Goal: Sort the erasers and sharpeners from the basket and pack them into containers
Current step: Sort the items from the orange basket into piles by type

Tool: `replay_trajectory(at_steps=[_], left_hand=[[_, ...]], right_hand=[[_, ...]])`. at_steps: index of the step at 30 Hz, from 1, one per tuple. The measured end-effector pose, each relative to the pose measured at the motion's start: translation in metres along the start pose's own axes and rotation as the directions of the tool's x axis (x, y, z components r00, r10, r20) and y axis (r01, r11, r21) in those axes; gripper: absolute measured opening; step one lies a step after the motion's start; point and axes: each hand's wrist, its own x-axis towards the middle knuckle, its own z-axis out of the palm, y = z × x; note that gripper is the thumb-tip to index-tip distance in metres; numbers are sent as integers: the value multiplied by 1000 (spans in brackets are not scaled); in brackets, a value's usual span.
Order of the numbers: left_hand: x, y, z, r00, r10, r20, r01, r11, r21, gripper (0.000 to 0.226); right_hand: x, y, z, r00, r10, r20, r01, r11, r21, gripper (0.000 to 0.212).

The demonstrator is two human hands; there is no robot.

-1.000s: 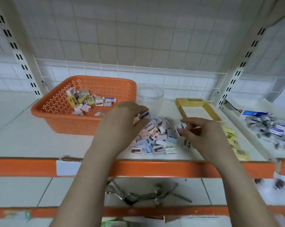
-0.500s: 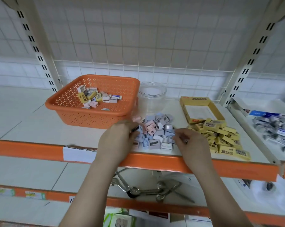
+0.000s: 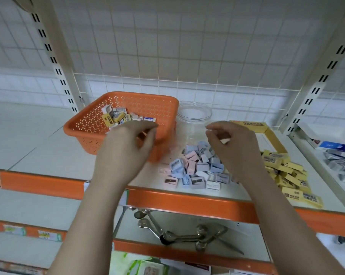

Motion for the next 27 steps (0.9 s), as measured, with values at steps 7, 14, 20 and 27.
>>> replay_trajectory(at_steps=[7,14,20,27], left_hand=[[72,-90,-30,970,-46,238,0,982,190,18],[126,-160,-39,847,90,524,-260,930,260,21],[150,-177,-29,640,65,766,-416,867,273,18],[152,-190,-48,714,61,698,-328,909,255,19]], right_hand=[[89,-45,73,953,-110,281,145,984,-107,18],[154,-61,179,503,75,861,425,846,-322,38],[175,-52,229,503,195,842,307,870,-385,40],[172,-49,245,638,-6,770,383,870,-310,41]])
